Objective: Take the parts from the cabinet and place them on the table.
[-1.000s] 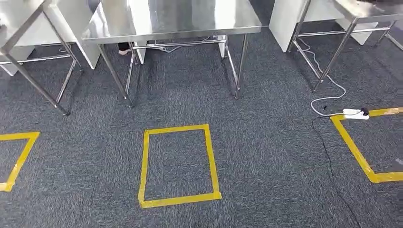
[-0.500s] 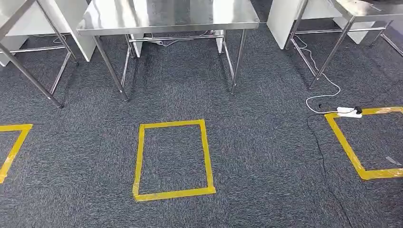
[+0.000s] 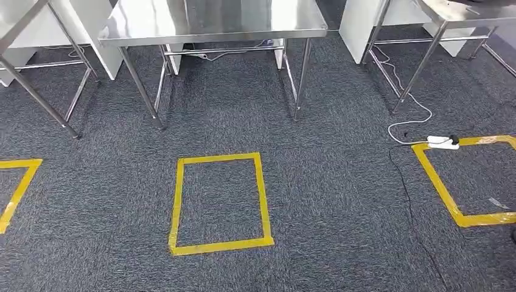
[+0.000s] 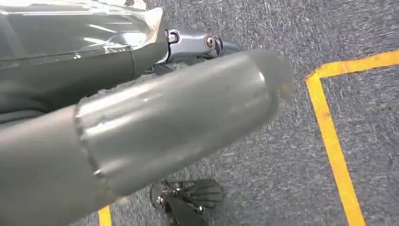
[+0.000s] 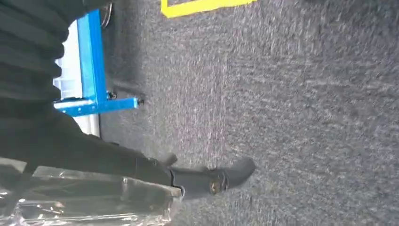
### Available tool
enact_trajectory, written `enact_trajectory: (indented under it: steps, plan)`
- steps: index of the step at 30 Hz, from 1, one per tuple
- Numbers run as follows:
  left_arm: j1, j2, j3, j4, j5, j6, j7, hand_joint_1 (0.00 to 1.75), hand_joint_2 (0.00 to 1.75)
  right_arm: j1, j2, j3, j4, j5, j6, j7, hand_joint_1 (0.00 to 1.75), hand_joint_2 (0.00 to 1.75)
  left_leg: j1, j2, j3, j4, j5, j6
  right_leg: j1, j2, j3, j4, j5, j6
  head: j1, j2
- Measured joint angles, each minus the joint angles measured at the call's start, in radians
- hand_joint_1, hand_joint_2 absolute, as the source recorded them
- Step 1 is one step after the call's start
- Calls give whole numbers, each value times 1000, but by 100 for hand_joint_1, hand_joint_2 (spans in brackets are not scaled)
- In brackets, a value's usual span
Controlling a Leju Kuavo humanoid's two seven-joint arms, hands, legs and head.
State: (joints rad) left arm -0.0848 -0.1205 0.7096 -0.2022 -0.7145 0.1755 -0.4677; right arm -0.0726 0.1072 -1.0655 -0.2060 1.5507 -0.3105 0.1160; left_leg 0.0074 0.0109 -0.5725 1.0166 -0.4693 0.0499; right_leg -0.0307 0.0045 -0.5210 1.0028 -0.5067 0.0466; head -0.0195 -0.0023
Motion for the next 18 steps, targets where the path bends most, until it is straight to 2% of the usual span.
enact_trajectory:
  steps: [1,2,3,8,11,13,18]
  plan:
    - [0,-1,0,0,0,1,0,0,0,0,0,0,0,0,0,0,0,0,3,-1,-1,-1,7,1,3,0,-1,0,1,-3,2,0]
    - [0,-2,2,0,0,2,0,0,0,0,0,0,0,0,0,0,0,0,5,-1,-1,-3,9,-3,6,0,-2,0,3,-7,2,0]
    - [0,-2,4,0,-1,2,0,0,0,-1,-1,0,0,-1,2,0,0,0,6,-1,-1,-5,14,-11,8,-1,-3,1,4,-9,1,0]
    - [0,-3,5,0,-2,3,0,0,0,0,-1,0,0,0,20,-2,0,0,7,-3,-3,-11,24,-26,13,-1,-3,2,8,-16,1,0]
    - [0,-3,5,0,-3,3,0,0,0,0,-1,0,0,5,24,-2,0,0,6,-2,-3,-11,23,-29,15,-1,-4,2,8,-16,2,0]
    - [0,-3,5,0,-3,3,0,0,0,-1,-2,0,0,5,24,-2,0,0,6,-2,-3,-11,22,-36,15,-1,-5,2,8,-16,2,0]
    - [0,-4,6,0,-3,3,0,0,0,-1,-2,0,0,3,35,-5,0,0,3,-2,-5,-11,20,-39,14,-1,-13,2,7,-16,2,0]
